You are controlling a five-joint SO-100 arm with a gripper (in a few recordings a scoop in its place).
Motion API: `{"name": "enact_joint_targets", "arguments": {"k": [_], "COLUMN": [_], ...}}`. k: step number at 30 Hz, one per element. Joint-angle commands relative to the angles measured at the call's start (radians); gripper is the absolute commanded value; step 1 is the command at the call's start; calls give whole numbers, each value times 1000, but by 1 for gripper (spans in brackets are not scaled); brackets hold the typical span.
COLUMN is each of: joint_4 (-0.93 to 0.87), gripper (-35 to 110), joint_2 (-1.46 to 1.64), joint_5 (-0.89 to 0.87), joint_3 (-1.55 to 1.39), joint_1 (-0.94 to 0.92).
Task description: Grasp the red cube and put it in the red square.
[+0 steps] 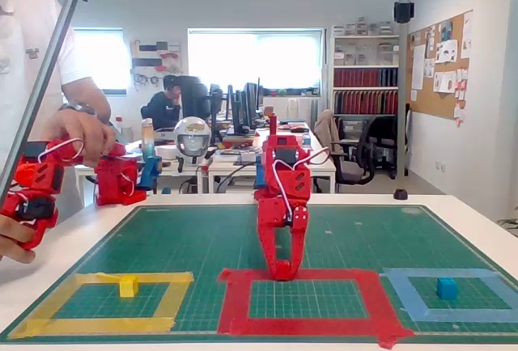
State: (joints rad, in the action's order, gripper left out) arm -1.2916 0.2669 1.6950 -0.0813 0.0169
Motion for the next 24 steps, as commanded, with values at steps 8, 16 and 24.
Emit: {"name": "enact_joint_targets", "arguments": {"k": [8,16,24], "joint_4": [38,95,186], "gripper": [10,13,13], "joint_2": [18,11,-17], "joint_5": [-6,-35,-43], "joint_3": [49,54,54], "joint_1": [-28,-35,-52]}}
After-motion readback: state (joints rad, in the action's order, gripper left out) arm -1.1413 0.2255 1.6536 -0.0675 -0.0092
